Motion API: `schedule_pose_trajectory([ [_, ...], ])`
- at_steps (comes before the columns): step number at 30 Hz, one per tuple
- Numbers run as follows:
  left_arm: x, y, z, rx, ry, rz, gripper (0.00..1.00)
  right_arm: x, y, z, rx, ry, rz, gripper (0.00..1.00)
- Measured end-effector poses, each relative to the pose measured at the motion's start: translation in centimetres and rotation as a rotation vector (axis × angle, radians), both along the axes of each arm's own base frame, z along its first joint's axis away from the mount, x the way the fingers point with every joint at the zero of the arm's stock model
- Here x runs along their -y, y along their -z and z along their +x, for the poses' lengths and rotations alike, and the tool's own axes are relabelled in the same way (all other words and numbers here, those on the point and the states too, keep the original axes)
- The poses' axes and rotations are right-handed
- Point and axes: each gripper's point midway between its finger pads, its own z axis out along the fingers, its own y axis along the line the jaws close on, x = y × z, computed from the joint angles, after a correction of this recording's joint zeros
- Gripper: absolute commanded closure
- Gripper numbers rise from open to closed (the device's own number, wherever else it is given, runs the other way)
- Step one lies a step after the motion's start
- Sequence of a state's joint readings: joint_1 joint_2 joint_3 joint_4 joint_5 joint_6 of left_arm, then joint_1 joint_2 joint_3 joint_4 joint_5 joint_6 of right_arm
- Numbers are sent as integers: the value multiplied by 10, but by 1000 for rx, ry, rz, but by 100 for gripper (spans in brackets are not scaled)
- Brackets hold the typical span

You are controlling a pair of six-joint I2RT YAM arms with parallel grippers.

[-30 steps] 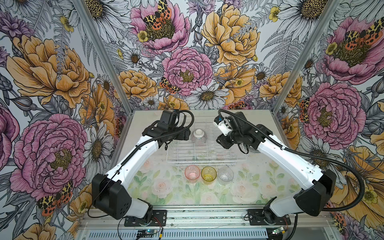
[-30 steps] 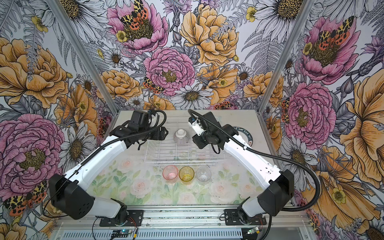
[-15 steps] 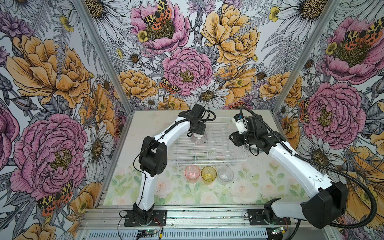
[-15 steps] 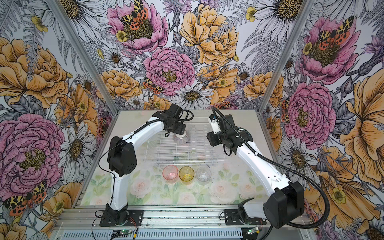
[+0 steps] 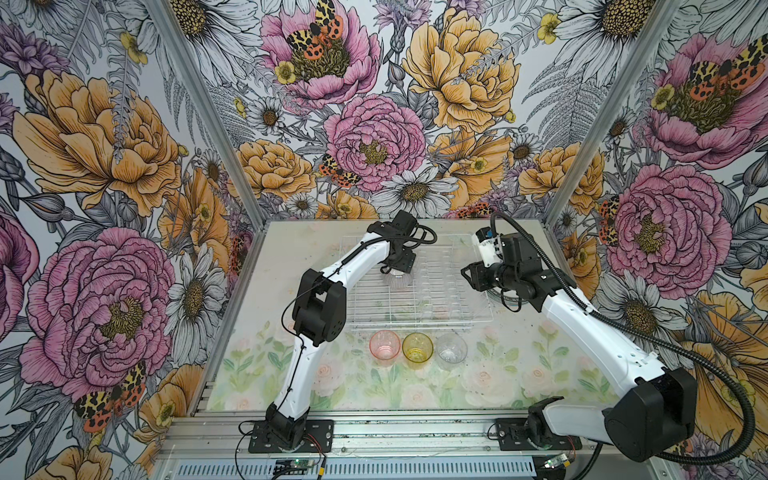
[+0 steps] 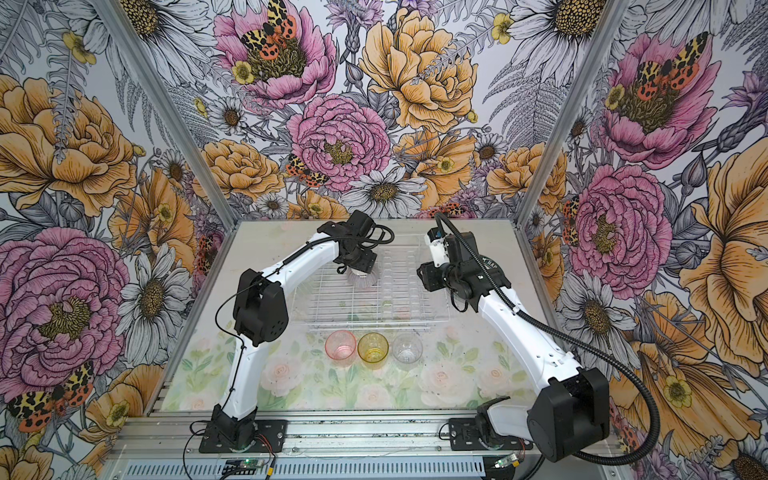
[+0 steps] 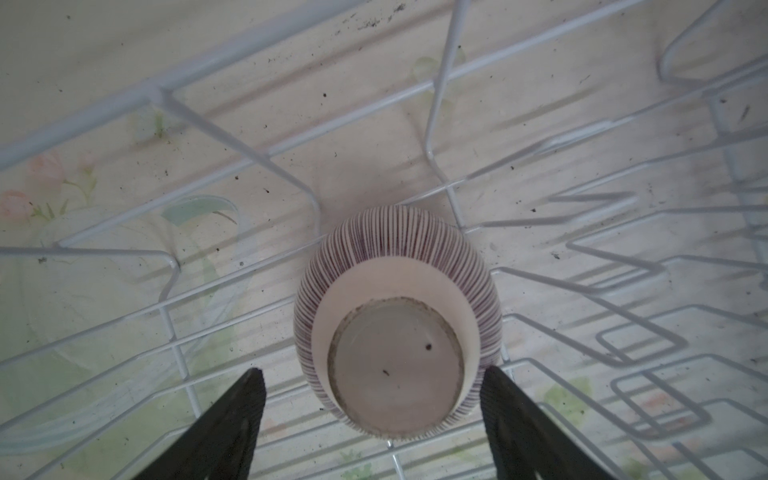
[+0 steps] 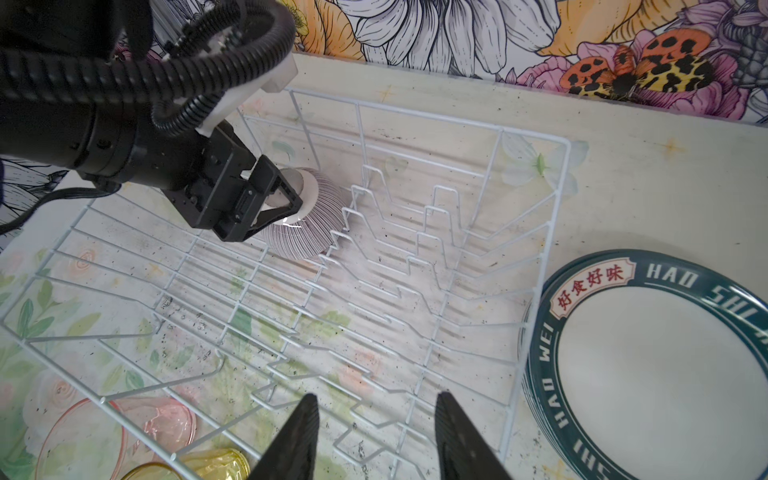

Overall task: Unload the mixed dishes from the dish rack
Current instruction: 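Grasp the purple-striped bowl's foot with the left gripper while the right approaches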

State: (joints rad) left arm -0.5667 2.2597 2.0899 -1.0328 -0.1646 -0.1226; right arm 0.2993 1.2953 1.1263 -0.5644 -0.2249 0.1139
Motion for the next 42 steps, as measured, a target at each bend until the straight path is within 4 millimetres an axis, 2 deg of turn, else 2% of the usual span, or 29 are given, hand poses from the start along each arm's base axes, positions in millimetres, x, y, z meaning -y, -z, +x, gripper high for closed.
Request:
schedule_pose_trajectory([
  [5,3,5,4,-6,5,1,28,-1,1,2,7,-2,10,52],
  [16,9,13,5,-33,22,-5,37,1,4,2,3,2,14,52],
  [25,9,10,6,-36,36,-16,58,1,7,2,-5,1,22,52],
  [35,8,10,6,-37,36,-17,62,-8,18,5,-40,-12,76,52],
  [42,-3,9,1,-58,25,-17,63,-21,25,10,-70,-36,146,52],
])
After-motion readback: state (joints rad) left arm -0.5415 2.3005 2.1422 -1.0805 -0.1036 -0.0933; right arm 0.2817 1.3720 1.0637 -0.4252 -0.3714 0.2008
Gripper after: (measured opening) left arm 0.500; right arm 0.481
